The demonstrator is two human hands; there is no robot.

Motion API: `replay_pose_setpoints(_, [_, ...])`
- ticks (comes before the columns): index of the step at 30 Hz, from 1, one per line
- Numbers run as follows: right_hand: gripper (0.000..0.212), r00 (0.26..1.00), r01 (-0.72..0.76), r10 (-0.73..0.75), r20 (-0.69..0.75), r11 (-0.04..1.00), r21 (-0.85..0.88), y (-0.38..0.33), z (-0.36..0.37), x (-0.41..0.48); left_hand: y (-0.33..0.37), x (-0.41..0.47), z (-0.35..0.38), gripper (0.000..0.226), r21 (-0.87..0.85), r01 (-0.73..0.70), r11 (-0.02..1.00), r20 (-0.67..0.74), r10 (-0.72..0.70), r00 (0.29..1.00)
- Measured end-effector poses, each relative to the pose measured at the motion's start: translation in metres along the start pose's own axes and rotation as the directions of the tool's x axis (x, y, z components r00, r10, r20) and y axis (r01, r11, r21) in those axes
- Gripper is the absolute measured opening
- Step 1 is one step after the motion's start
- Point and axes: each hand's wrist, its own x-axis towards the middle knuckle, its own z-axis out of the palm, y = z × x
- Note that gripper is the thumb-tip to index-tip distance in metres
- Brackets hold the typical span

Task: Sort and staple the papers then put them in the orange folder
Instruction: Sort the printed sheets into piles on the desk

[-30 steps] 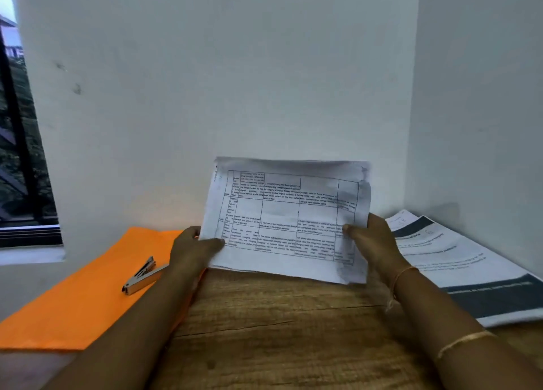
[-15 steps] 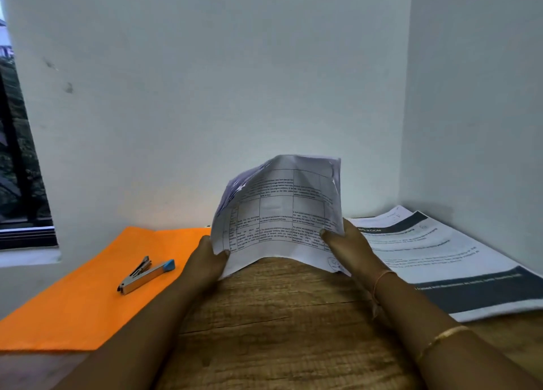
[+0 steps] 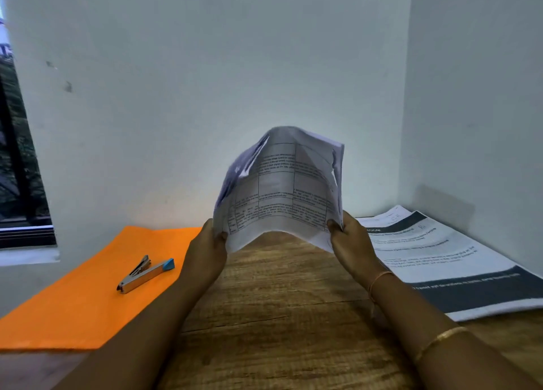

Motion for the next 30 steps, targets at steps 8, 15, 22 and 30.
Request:
replay_pose_setpoints(8, [0.023,0.970,-0.170,0.200,0.138,0.964,-0.205,0.015,0.003,0.002,0.002,-0.006,0.005,0.037,0.200,0.161,0.966,0.209,-0.202,0.957])
replay_pose_setpoints(15, [0.020,0.965,-0.237,0.243,0.101,0.969,-0.068,0.007,-0.015,0.008,-0.006,0.003,-0.004,0.029,0.023,0.284,0.959,0.117,-0.284,0.952])
replay_pose_setpoints(22, [0.011,0.925,-0.376,0.372,0.076,0.925,0.048,0.016,-0.030,0.015,-0.014,0.011,-0.003,0.014,-0.038,0.434,0.900,0.153,-0.424,0.893])
replay_pose_setpoints(30, [0.012,0.932,-0.362,0.357,0.064,0.921,0.146,0.023,-0.027,0.012,-0.017,0.008,-0.003,0.015,-0.123,0.401,0.908,0.233,-0.366,0.901])
